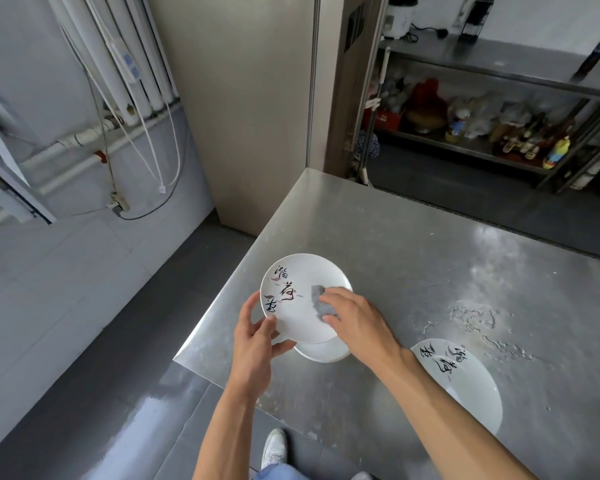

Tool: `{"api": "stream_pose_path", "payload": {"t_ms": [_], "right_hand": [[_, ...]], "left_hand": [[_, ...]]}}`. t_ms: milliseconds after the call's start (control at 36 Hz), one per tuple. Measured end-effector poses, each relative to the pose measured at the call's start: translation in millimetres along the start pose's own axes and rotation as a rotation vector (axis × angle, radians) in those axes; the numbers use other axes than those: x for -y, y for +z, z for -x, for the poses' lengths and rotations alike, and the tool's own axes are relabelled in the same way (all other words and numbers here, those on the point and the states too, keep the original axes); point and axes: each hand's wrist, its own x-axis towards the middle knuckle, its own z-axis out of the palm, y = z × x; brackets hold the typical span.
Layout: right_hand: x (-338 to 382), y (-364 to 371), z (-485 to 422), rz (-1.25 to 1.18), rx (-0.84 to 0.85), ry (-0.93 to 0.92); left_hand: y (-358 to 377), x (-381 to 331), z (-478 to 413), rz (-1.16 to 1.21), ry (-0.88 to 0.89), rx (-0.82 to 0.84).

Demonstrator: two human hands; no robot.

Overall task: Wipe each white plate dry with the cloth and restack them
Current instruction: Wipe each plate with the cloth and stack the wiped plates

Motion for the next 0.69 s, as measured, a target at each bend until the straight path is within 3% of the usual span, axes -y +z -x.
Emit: {"api": "stream_pose_path", "payload": {"t_ms": [194, 361, 528, 694], "right_hand": [[-5, -12, -20, 0.055, -0.162, 0.091], [20, -4, -29, -0.117, -0.150, -0.035], [20, 11, -18, -0.194, 0.063, -0.256], [-4, 14, -5, -0.161, 0.064, -0.178]], "left_hand": [[15, -12, 10, -0.114, 0.056, 0.129], [26, -19, 19, -0.153, 0.131, 0.228], [17, -19, 13, -0.068, 0.114, 0.061], [2, -17, 6, -0.040, 0.121, -0.059]]}}
